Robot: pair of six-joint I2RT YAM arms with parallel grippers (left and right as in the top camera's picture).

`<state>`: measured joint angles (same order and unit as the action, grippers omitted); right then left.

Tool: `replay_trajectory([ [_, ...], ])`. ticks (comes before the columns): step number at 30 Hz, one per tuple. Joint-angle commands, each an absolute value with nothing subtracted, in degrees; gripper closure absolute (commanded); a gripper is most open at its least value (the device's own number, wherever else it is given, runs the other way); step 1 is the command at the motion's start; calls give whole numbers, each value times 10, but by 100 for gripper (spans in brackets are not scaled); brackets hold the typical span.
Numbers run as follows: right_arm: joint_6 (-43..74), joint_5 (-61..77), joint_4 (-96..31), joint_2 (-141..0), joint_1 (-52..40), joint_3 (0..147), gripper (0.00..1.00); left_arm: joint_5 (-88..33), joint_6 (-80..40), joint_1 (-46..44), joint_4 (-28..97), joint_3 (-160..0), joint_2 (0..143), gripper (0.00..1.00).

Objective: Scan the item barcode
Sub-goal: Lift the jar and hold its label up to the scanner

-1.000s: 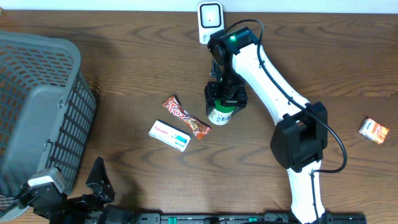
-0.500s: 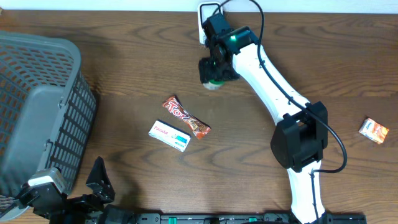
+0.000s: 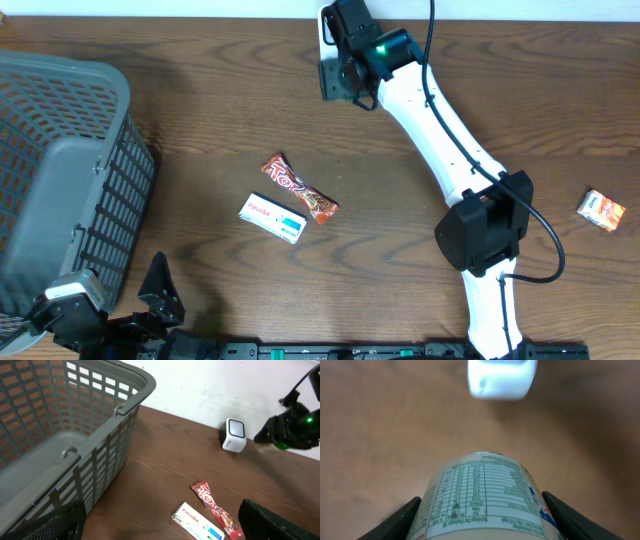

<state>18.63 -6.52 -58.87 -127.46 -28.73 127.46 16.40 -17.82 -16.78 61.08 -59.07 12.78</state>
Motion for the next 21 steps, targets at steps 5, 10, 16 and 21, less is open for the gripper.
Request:
replay_trajectory([
  [5,120,-203,-448,-1271,-292,1279,57,161,-179,-168,608,-590,128,3],
  [10,77,-226,-309,-1281,-287,1244,55,161,-179,-168,608,-590,128,3],
  [16,-15,-249,-155,-1328,-285,1223,52,161,-179,-168,608,-590,128,3],
  [21,-91,-272,-33,-1377,-284,1223,46,161,-179,-168,608,-590,128,3],
])
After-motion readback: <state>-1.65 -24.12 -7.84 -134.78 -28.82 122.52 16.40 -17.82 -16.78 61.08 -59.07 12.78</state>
